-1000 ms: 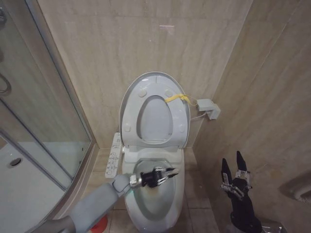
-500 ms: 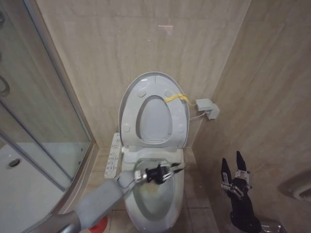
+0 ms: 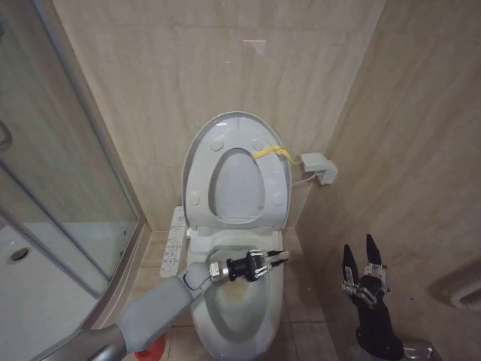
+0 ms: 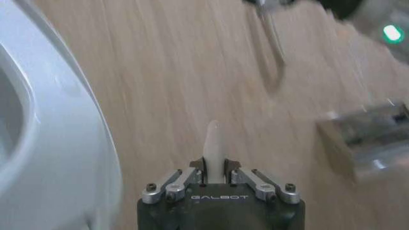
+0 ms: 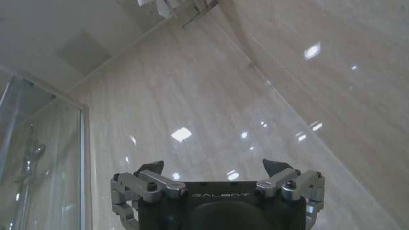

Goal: Open the toilet lid, clean the toilet bowl with a toilet brush, close the toilet lid, and flush.

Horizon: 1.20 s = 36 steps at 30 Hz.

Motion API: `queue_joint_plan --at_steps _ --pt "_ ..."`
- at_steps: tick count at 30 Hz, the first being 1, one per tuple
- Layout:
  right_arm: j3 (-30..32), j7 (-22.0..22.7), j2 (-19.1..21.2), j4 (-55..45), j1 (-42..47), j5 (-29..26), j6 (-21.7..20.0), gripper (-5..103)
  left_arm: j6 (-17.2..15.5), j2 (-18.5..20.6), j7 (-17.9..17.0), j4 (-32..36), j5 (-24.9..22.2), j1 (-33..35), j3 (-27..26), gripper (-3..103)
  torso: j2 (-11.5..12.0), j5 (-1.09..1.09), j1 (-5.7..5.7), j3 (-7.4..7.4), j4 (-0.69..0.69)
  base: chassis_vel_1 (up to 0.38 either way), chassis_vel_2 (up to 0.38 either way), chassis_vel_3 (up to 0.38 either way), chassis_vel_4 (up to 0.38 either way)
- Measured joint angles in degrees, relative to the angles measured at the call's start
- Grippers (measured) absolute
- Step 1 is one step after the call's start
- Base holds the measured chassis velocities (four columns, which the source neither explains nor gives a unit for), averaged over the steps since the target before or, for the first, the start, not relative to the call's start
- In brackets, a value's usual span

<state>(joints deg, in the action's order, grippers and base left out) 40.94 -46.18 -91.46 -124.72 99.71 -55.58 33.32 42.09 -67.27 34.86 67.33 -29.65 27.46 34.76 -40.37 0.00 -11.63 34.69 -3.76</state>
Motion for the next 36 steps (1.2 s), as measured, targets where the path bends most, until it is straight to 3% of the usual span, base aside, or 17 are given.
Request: queue_joint_plan --at_steps 4,8,11,15,20,22,25,26,27,30,34,35,36 --pt "-0.14 0.01 0.72 -0.05 0.14 -0.24 0.02 100 0.64 3.84 1.54 -6.62 3.15 1.79 -0.98 20 0.00 0.01 0.00 0.01 0.19 0.014 -0.002 0.001 0.007" --pt "0.07 0.02 1.02 -0.08 0.14 -0.60 0.03 100 -0.13 5.21 1.88 -5.26 2.67 1.25 0.34 20 0.01 0.02 0.01 0.00 0.19 0.028 0.016 0.000 0.010" --pt "0.32 0.04 0.70 -0.28 0.11 -0.61 0.03 100 -1.41 2.67 0.15 1.06 -0.61 -1.30 3.29 20 0.00 -0.02 0.00 0.00 0.04 0.000 0.000 0.000 0.000" --pt "0.40 0.12 0.39 -0.11 -0.27 -0.52 -0.03 100 -2.41 0.72 -1.25 3.82 -3.70 -3.92 5.75 20 0.00 0.00 0.00 0.00 -0.02 0.000 0.000 0.000 0.000" --pt "0.24 -0.02 0.41 -0.48 0.29 -0.44 0.02 100 -2.31 3.86 0.14 0.11 -2.03 -3.04 6.44 20 0.00 0.00 0.00 0.00 0.10 0.000 0.000 0.000 0.000" --pt "0.08 0.10 0.68 -0.79 0.22 -0.49 -0.06 100 -1.76 5.54 0.56 -2.10 -0.82 -1.90 6.12 20 0.01 0.01 0.00 0.01 0.21 0.030 0.022 0.002 0.003" --pt "0.14 0.13 0.79 -0.78 0.11 -0.53 -0.10 100 -1.92 5.46 -0.28 -0.30 -1.47 -2.35 5.91 20 0.01 0.00 0.01 0.00 0.20 0.041 0.060 0.003 -0.003" --pt "0.26 0.15 0.70 -0.67 0.06 -0.53 -0.09 100 -2.23 4.88 -0.70 1.17 -2.13 -2.95 5.99 20 0.01 0.00 0.00 0.00 0.17 0.000 0.000 0.000 0.000" --pt "0.37 0.13 0.46 -0.39 -0.08 -0.52 -0.08 100 -2.80 3.74 -1.40 3.92 -3.29 -4.21 6.24 20 0.00 -0.01 0.00 0.00 0.03 0.000 0.000 0.000 0.000" --pt "0.34 0.12 0.24 -0.08 -0.40 -0.45 -0.08 100 -2.91 3.15 -1.54 4.99 -3.72 -5.42 7.06 20 -0.01 -0.01 0.01 -0.01 -0.01 -0.054 -0.037 -0.015 -0.010" --pt "-0.03 0.06 0.21 -0.17 -0.21 -0.41 -0.07 100 -1.39 4.73 -0.26 0.06 -1.03 -3.97 8.06 20 0.00 0.01 0.00 0.00 0.06 -0.015 -0.016 -0.006 -0.004" --pt "-0.14 0.05 0.34 -0.35 -0.18 -0.42 -0.07 100 -0.82 5.20 0.38 -1.96 0.03 -3.03 7.54 20 0.00 0.02 0.00 0.01 0.19 0.000 0.000 0.000 0.000" --pt "-0.17 0.05 0.43 -0.42 -0.14 -0.43 -0.08 100 -0.49 5.13 0.63 -2.60 0.38 -2.61 6.89 20 0.01 0.02 -0.01 0.01 0.21 0.037 0.065 0.034 0.026"
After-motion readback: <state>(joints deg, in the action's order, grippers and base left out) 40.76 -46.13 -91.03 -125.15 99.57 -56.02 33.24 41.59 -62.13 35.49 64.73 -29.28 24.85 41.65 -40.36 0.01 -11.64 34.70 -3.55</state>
